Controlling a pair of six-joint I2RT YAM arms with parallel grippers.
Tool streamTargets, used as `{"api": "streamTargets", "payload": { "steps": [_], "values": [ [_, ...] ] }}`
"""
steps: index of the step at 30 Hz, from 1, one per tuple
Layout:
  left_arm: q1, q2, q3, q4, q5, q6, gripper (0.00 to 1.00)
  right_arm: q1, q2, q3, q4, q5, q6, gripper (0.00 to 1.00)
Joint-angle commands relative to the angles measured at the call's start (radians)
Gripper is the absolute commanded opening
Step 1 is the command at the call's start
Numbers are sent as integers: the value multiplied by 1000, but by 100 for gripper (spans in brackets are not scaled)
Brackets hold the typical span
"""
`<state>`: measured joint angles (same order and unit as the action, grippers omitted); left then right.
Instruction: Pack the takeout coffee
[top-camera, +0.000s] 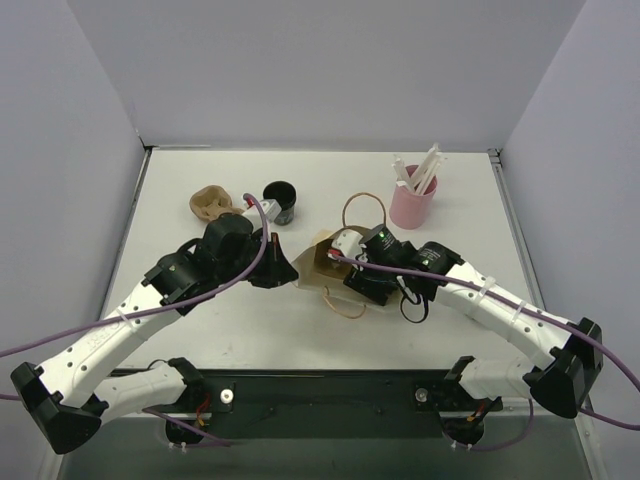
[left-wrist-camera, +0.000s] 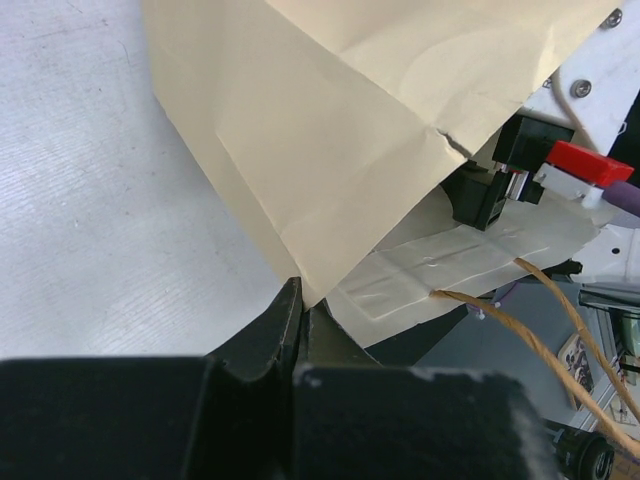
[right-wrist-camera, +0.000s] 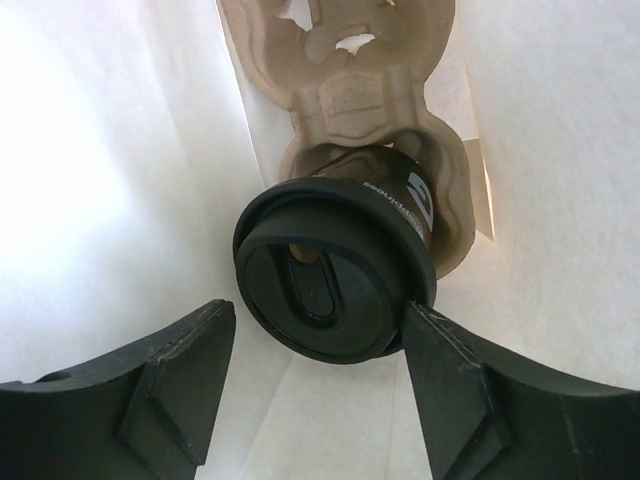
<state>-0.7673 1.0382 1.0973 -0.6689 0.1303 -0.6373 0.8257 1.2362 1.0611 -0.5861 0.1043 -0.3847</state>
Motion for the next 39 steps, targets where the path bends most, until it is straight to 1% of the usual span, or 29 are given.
{"api": "streamTargets", "payload": {
  "steps": [1,6,9,15,18,23,24,25,28,30,31,39],
  "values": [
    [8,5,61,-81,-15,16,0,-19,-43,54,-47,41,86,70],
    [8,36,113,-121,-6,13,0,-16,-30,69,-87,20,116,73],
    [8,46,137,-144,-1,8,0,-11,-32,79,-93,49,130,73],
    [8,49,131,-146,0,11,0,-11,-20,102,-106,100,136,72],
    [8,54,131,-149,3,11,0,-13,-26,105,-107,103,136,75],
    [8,63,141,-155,2,11,0,-13,-35,112,-119,83,133,77],
    [8,65,142,-156,2,11,0,-13,-37,115,-121,78,133,75],
    [8,65,144,-159,2,10,0,-13,-37,119,-127,75,135,70],
    [8,69,147,-159,2,8,0,-13,-34,120,-133,77,138,67],
    [6,71,150,-161,2,8,0,-14,-29,123,-138,86,142,70],
    [8,71,153,-161,0,8,0,-13,-30,126,-139,89,144,75],
    [8,83,168,-170,-3,7,0,-14,-30,151,-141,104,153,77]
  ]
}}
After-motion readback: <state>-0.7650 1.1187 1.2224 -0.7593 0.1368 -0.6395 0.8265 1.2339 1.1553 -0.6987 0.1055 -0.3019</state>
